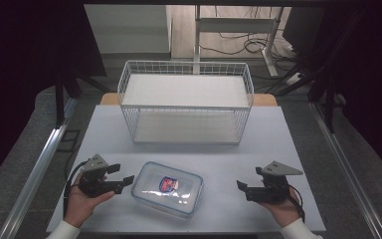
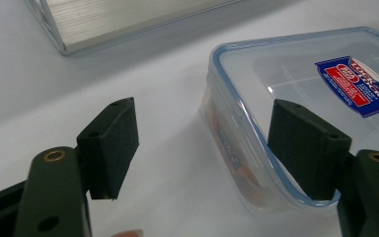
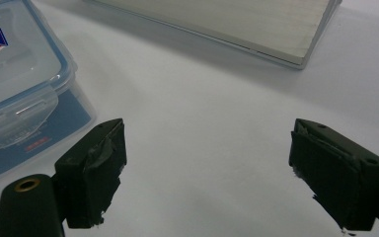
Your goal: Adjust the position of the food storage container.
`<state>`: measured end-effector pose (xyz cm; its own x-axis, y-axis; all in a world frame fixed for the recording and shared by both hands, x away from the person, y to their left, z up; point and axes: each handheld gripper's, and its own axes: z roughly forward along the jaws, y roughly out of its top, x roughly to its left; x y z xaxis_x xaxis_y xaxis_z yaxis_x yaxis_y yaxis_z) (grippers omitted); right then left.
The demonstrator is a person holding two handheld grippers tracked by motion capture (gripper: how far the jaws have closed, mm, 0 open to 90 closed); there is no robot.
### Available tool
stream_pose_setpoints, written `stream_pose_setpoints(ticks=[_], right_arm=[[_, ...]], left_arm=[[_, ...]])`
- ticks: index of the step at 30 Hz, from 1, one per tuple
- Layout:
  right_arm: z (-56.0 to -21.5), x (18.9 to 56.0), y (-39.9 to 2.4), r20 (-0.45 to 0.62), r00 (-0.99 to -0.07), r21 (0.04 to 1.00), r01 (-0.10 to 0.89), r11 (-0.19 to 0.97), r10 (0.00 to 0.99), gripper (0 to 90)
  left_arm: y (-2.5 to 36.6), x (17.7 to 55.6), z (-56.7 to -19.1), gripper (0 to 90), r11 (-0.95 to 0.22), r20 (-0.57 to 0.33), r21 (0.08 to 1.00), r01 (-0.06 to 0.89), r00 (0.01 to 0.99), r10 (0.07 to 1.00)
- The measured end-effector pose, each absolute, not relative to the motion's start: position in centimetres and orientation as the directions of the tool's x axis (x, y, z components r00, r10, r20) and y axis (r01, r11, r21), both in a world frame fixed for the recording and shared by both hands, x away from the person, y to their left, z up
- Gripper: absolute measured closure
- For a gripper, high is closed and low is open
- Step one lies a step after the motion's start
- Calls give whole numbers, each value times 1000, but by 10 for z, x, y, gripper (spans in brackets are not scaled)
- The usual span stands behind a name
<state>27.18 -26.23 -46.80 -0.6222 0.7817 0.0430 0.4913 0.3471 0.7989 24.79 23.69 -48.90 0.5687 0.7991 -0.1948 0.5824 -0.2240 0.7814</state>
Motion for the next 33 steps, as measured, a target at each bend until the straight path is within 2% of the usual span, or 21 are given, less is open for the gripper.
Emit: stream_pose_setpoints(ticks=[15,21,26,33], right_arm=[[-469,266,-251,30,-645,793,481,374,764,182],[-472,267,-249,31,-642,784,491,380,766,187],[-473,268,-249,28,-642,781,493,384,766,189],[-473,267,-248,32,-638,783,494,378,769,189]], left_arm=[[235,241,-480,287,-221,-195,801,557,591,783],[223,237,-464,311,-246,-197,819,519,655,730],[218,238,-464,323,-262,-197,814,518,671,715],[208,231,-452,406,-285,-194,821,495,711,676]])
